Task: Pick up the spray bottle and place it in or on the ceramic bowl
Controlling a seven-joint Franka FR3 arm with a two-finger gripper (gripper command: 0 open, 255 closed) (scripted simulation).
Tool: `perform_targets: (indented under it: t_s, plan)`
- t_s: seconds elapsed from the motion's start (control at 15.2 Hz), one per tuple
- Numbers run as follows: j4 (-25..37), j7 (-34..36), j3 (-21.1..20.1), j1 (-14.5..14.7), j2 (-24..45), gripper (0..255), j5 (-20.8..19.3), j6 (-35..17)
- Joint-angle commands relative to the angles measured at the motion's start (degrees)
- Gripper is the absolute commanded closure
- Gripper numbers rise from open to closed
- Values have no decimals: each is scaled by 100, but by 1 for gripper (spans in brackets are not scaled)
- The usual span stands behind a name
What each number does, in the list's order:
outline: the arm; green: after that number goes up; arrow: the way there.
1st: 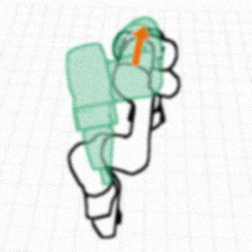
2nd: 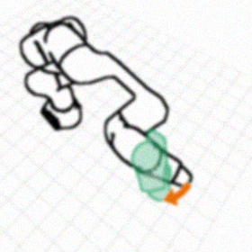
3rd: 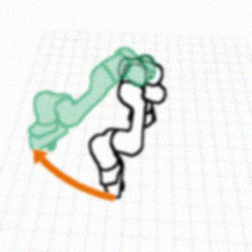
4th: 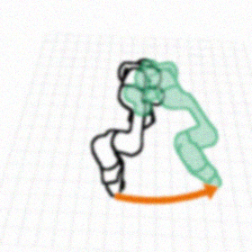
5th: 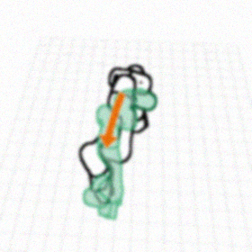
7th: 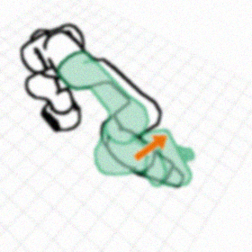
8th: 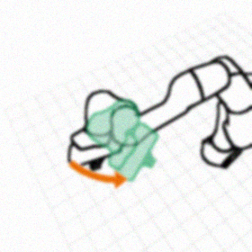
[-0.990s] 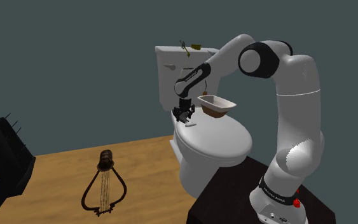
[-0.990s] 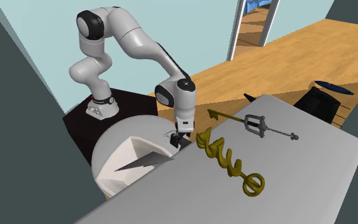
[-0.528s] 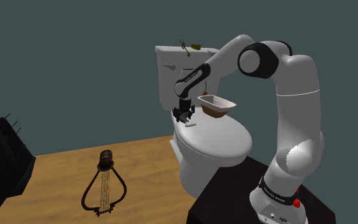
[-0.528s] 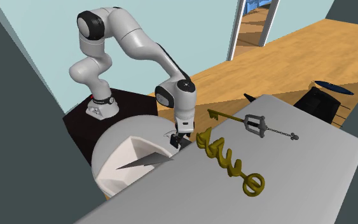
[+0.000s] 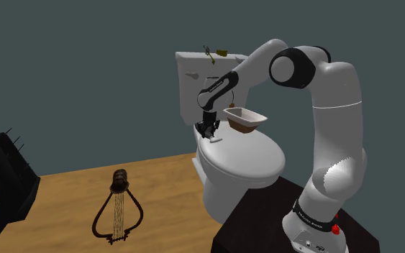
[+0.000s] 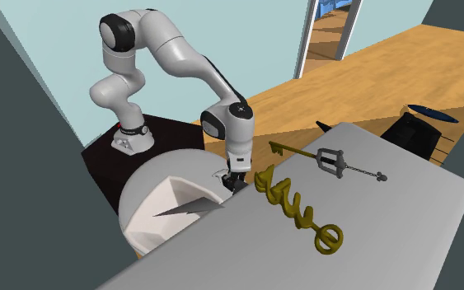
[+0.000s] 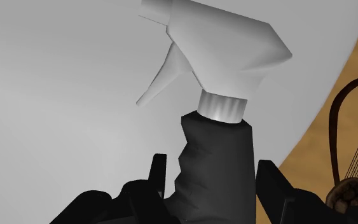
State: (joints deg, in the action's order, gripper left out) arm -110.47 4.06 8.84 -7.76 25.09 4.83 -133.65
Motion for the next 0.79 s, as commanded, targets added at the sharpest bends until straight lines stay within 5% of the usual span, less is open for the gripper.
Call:
perform_targets:
  t_s: [0.0,0.73]
  plan:
    - [-6,3,-8,6,12,255,3,6]
    - [123,74,44,51,-463,255,-101,604]
